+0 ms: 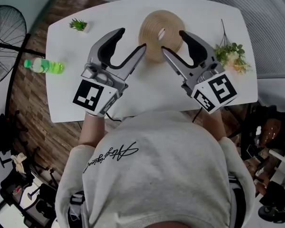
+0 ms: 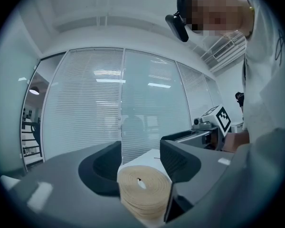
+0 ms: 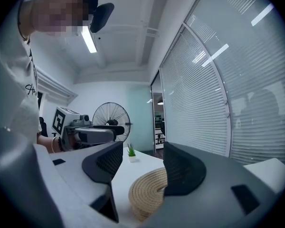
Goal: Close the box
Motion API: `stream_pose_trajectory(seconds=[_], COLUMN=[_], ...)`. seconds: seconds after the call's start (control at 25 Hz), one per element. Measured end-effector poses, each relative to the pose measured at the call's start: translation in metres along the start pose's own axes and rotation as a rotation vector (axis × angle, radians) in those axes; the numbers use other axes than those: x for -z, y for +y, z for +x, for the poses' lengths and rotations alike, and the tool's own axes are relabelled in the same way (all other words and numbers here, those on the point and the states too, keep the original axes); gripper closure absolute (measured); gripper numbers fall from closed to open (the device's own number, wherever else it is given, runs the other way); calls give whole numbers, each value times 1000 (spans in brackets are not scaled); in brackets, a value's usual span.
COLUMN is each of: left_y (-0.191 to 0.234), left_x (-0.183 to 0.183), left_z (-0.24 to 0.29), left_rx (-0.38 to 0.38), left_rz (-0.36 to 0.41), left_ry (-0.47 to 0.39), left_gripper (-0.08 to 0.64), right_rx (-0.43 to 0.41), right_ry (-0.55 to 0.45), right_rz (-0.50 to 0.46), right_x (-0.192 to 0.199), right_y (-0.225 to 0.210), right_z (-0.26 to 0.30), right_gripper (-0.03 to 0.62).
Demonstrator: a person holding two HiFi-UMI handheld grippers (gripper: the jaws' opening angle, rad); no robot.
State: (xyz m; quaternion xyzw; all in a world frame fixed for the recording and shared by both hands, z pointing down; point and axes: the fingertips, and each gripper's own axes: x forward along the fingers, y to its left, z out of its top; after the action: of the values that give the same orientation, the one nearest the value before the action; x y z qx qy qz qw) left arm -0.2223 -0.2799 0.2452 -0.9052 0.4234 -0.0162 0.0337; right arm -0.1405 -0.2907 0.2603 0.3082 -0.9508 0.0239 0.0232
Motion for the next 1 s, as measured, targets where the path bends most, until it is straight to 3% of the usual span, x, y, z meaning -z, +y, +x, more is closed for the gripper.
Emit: stream_pose_trajectory(seconds=[0.28,1.0], left_y=[3,3], left_x=[-4,2], left_z=[-2,3], left_rx=[-32,-31], left_rz=[-1,15], left_ry=[-24,3], left_gripper=[436,518], right_rx=[-8,-6], right_ry=[-20,-73], right_rz=[-3,26], right_x=[-4,-19], right_y=[4,4], right_z=[-1,-4], right_gripper=[395,548])
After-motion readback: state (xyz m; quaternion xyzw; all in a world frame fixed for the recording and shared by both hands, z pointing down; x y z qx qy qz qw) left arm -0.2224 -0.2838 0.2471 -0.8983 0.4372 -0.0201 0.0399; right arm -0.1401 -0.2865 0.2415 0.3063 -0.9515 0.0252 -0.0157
